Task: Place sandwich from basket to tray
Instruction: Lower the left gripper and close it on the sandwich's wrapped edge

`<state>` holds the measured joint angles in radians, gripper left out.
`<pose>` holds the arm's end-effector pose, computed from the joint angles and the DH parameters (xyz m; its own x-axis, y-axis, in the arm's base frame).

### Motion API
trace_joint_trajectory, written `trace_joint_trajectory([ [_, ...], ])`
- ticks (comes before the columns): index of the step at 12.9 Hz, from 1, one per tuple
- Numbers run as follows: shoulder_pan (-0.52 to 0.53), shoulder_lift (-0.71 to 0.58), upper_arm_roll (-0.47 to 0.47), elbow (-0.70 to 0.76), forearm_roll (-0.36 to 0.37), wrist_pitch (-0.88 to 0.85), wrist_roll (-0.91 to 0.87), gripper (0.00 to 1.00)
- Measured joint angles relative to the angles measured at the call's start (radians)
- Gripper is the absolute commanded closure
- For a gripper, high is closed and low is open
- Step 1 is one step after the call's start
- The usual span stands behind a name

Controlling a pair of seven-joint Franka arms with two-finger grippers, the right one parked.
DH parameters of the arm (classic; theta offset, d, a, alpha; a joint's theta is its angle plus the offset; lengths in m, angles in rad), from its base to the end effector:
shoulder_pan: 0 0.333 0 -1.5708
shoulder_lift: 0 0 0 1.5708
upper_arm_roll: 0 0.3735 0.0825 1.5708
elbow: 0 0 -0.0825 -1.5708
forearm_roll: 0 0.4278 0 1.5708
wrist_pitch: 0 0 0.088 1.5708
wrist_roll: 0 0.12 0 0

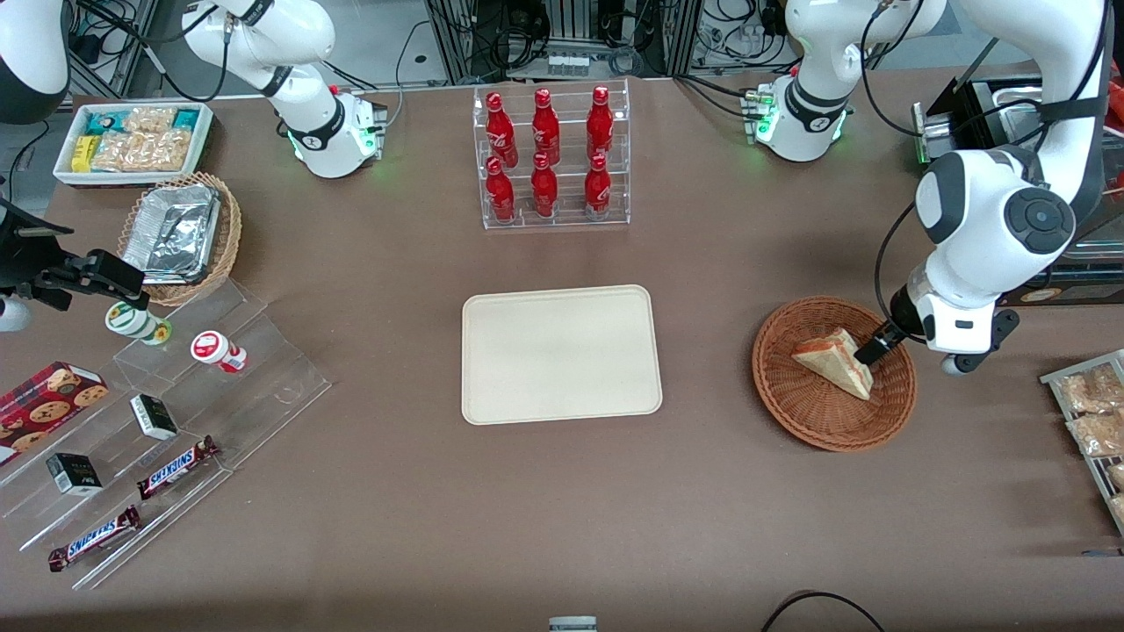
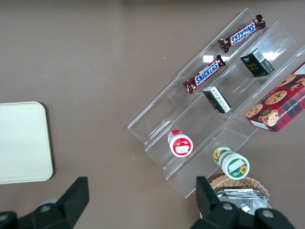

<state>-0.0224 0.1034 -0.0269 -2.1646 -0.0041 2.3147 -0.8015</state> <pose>0.5943 -0.0293 0.3688 0.7275 0.6855 0.0282 0.6845 -0.7280 0.0377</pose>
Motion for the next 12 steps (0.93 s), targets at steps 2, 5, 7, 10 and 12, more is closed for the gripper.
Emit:
trace_joint_trajectory([
  [2, 0.000, 0.020, -0.001, -0.002, 0.000, 0.010, -0.052, 0.00],
  [5, 0.000, 0.047, -0.002, -0.003, 0.000, 0.010, -0.084, 0.00],
  [7, -0.006, 0.070, -0.006, -0.004, 0.000, 0.010, -0.101, 0.00],
  [10, -0.015, 0.102, -0.010, -0.004, 0.000, 0.022, -0.121, 0.00],
  [12, -0.014, 0.120, -0.010, -0.004, 0.000, 0.042, -0.135, 0.00],
])
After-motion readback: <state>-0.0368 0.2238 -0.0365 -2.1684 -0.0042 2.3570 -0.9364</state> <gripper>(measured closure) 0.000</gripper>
